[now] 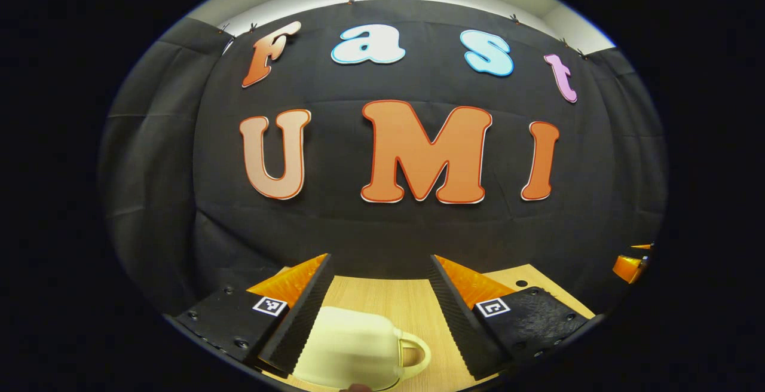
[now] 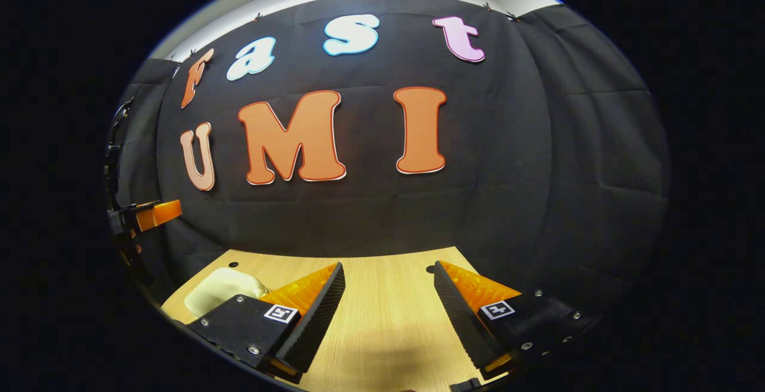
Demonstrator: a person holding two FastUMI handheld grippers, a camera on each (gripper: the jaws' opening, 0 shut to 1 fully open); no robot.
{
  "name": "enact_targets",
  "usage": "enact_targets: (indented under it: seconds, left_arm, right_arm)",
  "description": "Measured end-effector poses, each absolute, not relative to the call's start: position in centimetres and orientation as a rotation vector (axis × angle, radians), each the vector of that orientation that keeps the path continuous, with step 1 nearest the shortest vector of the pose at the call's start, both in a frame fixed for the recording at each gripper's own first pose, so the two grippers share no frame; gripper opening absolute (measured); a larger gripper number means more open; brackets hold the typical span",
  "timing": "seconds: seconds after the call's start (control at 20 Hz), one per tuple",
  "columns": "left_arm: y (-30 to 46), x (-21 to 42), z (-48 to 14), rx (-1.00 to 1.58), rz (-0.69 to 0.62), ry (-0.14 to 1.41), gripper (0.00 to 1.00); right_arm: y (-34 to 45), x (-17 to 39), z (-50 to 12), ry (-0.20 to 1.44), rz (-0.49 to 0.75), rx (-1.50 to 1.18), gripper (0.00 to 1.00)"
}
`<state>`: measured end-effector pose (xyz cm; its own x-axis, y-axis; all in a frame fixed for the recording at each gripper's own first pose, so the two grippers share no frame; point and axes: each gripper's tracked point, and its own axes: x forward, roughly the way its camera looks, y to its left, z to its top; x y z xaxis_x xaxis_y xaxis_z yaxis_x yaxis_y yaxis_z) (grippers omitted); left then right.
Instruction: First open the suitcase, pack the skin care products into it, and then close the suitcase.
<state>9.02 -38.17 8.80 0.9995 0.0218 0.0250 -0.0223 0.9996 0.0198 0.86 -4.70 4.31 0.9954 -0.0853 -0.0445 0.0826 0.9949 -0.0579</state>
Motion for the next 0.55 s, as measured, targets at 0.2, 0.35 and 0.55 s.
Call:
enact_targets:
  seconds: [0.2,0.35,0.55]
  left_arm:
    - [-38.0,8.9,8.7,0.015,0.022,-0.028,0.99]
    - [-38.4,9.3,7.9,0.005,0.004,-0.003,0.99]
    - [-39.3,9.4,8.7,0.019,-0.015,-0.022,0.99]
  right_arm:
    - [-4.1,0.8,3.9,0.063,-0.072,-0.043,0.96]
    - [-4.2,0.5,4.4,0.048,-0.078,-0.066,0.95]
    - [-4.6,0.2,4.4,0.042,-0.086,-0.066,0.95]
